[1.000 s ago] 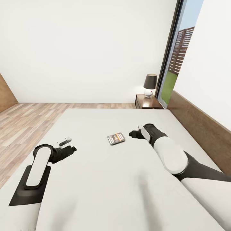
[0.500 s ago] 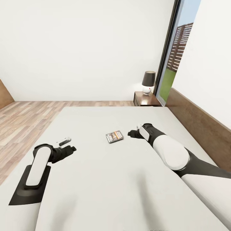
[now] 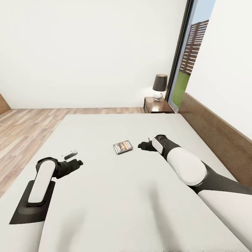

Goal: In the bedroom, move the book from the bed onto either nightstand, and place the two sandals side by side next to the bed.

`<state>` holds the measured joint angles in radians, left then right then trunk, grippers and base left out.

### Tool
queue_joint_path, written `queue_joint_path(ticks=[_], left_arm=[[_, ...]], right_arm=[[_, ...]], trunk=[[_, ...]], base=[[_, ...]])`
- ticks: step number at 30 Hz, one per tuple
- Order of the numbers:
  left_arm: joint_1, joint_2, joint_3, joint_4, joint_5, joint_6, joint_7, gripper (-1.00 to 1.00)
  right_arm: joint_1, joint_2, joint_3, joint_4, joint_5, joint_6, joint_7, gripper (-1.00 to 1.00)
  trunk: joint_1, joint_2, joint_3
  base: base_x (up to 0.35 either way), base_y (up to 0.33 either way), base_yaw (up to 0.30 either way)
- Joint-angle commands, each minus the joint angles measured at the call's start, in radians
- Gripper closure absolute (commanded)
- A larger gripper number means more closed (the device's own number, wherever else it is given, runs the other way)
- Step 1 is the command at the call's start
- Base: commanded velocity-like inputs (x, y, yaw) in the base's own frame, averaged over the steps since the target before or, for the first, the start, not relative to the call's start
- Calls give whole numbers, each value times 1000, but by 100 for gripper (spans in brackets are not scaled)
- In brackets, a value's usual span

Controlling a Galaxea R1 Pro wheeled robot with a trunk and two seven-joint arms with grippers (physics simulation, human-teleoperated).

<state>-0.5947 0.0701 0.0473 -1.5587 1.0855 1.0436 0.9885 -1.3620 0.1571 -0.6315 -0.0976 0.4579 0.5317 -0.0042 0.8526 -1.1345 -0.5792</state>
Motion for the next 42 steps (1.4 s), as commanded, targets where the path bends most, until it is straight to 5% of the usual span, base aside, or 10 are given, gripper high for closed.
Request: queue_joint_path(ticks=[1,42], left_arm=[[-1,0,1,-1,11,4,10,-100],[2,2,5,8,-2,4,12,-100]], right_arm=[[0,1,-8,-2,8,5,0,-100],[3,2,-2,-14,15,0,6,-100]], trunk=[[0,-1,-3],[0,-1,-48]], base=[[0,0,-66],[0,0,-14]])
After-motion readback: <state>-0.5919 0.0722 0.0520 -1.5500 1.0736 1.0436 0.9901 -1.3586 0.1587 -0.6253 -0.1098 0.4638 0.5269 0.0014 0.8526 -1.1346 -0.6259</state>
